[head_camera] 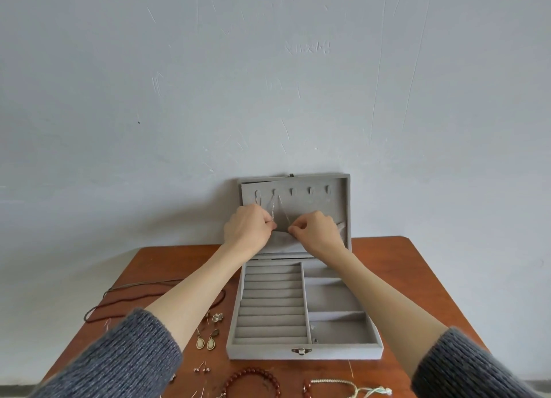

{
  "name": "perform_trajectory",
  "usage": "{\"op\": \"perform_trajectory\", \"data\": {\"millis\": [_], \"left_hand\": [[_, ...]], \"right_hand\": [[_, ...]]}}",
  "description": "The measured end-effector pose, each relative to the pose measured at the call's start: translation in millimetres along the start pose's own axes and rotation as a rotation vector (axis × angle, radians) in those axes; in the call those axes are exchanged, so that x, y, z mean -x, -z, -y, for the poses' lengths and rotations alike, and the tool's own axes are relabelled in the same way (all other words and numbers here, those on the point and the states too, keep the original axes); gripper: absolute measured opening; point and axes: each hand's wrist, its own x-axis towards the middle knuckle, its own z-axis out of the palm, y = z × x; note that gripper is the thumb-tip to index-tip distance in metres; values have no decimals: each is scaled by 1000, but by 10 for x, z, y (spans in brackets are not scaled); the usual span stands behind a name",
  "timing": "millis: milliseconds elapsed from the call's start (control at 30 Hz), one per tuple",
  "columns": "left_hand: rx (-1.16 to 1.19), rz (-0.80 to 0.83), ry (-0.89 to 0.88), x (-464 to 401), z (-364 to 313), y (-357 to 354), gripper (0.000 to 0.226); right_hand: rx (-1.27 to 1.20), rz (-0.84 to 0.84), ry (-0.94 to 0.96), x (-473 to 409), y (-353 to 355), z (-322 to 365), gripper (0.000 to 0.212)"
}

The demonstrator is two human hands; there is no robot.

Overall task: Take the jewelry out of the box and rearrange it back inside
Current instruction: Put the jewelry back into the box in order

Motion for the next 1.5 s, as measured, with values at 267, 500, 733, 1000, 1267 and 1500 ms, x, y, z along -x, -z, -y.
{"op": "perform_trajectory", "data": {"millis": [267,500,733,1000,1267,1500], "left_hand": [[-30,48,-47,91,11,21,17],[-62,-24,-152,156,143,39,16],[13,-35,-272,244,331,242,18],[-172,-53,-393,596,689,687,29],[-306,3,-340,781,1399,726,30],[-414,97,-307,710,1823,560,33]], "right_hand": [[-11,76,40,10,-33,4,25],[225,-55,204,99,-25,-25,24],[455,-145,284,193,83,76,28],[429,-78,497,451,-97,597,32],[429,71,522,565,-580,920,32],[529,206,492,397,-1061,973,30]]}}
